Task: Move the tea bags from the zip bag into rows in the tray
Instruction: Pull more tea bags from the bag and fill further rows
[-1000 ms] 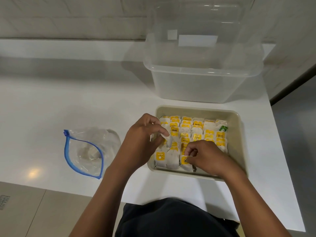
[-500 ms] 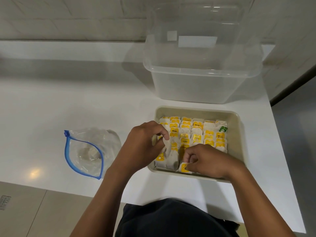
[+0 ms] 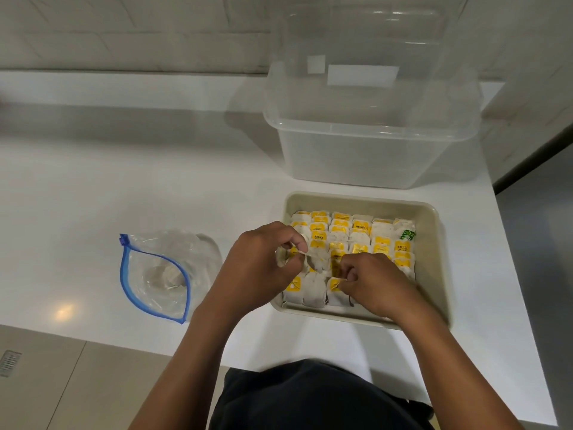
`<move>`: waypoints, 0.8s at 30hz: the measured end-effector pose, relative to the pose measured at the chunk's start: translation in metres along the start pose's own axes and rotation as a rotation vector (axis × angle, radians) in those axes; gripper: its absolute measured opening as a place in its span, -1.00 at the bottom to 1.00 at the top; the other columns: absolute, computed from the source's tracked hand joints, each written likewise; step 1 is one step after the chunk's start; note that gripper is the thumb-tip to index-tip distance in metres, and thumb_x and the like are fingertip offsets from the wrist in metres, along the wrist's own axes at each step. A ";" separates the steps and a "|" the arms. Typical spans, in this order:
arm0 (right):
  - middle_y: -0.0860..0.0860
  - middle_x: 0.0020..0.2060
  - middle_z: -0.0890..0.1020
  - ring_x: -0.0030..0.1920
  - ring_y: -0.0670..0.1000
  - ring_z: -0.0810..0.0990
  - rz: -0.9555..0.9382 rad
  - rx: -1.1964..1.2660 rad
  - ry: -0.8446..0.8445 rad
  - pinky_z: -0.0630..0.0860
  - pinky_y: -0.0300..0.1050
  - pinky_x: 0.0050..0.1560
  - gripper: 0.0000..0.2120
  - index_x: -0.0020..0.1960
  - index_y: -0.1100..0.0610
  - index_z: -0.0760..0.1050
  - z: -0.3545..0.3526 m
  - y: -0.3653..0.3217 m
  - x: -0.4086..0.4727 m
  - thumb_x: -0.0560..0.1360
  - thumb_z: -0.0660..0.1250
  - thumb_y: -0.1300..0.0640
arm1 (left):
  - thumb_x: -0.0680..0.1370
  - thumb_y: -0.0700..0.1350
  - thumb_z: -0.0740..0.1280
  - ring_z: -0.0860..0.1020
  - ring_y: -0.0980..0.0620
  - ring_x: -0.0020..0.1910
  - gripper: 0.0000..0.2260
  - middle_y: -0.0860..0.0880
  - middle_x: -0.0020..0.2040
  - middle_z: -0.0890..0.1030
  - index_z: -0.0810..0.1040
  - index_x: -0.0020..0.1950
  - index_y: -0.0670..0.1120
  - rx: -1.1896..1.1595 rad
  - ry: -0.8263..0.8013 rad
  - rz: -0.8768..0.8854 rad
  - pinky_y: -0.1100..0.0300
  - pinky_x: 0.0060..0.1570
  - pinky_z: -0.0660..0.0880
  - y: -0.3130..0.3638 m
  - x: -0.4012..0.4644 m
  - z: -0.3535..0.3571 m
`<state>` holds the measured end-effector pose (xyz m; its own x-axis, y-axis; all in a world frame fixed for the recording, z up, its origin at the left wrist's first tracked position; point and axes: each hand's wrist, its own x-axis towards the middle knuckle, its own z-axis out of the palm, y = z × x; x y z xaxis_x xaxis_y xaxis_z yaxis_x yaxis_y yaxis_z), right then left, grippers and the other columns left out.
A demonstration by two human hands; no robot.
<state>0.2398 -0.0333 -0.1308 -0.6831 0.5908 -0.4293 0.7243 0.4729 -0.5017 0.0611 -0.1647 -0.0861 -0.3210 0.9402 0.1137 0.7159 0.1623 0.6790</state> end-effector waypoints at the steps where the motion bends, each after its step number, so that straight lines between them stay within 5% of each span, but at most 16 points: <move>1: -0.12 -0.29 0.62 -0.15 -0.02 0.59 0.009 0.004 -0.003 0.59 -0.03 -0.13 -0.86 -0.24 -0.06 0.48 0.001 0.000 0.000 0.43 0.41 0.08 | 0.46 -0.15 0.45 0.61 0.14 -0.08 -0.87 0.16 -0.08 0.64 0.63 -0.06 0.07 0.001 -0.004 -0.003 0.48 -0.20 0.32 -0.001 0.000 0.000; 9: -0.14 -0.28 0.62 -0.16 -0.05 0.61 0.069 0.052 -0.030 0.60 -0.01 -0.08 -0.90 -0.20 -0.03 0.58 0.000 0.001 -0.001 0.44 0.48 0.01 | 0.51 -0.14 0.48 0.61 0.17 -0.11 -0.89 0.16 -0.16 0.65 0.63 -0.04 0.05 -0.028 -0.031 -0.032 0.18 -0.08 0.55 0.002 0.003 0.003; 18: -0.16 -0.32 0.60 -0.15 -0.07 0.58 0.061 0.070 0.059 0.45 -0.20 -0.23 -0.92 -0.14 -0.05 0.58 -0.012 0.002 -0.005 0.49 0.43 -0.02 | 0.52 -0.09 0.49 0.60 0.15 -0.19 -0.87 0.16 -0.17 0.67 0.67 0.04 0.05 -0.026 -0.101 -0.026 0.23 -0.14 0.54 0.007 0.006 0.015; 21: -0.23 -0.18 0.65 -0.12 -0.17 0.56 0.042 0.067 0.180 0.41 -0.25 -0.17 -0.91 -0.02 -0.10 0.60 -0.026 0.006 -0.011 0.56 0.33 0.04 | 0.53 -0.07 0.46 0.59 0.16 -0.20 -0.85 0.14 -0.14 0.68 0.69 0.09 0.07 0.052 -0.129 0.013 0.21 -0.17 0.54 0.007 0.009 0.018; 24: -0.28 -0.04 0.66 -0.18 -0.30 0.59 -0.065 0.335 0.170 0.48 -0.33 -0.10 -0.81 0.04 -0.14 0.61 -0.042 0.001 -0.021 0.54 0.37 0.14 | 0.55 -0.04 0.43 0.61 0.16 -0.16 -0.86 0.13 -0.10 0.70 0.68 0.10 0.11 0.087 -0.182 0.036 0.13 -0.13 0.56 0.011 0.012 0.024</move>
<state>0.2589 -0.0175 -0.0905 -0.6806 0.6803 -0.2719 0.5903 0.2894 -0.7535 0.0797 -0.1440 -0.0952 -0.1823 0.9832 -0.0019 0.7782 0.1455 0.6109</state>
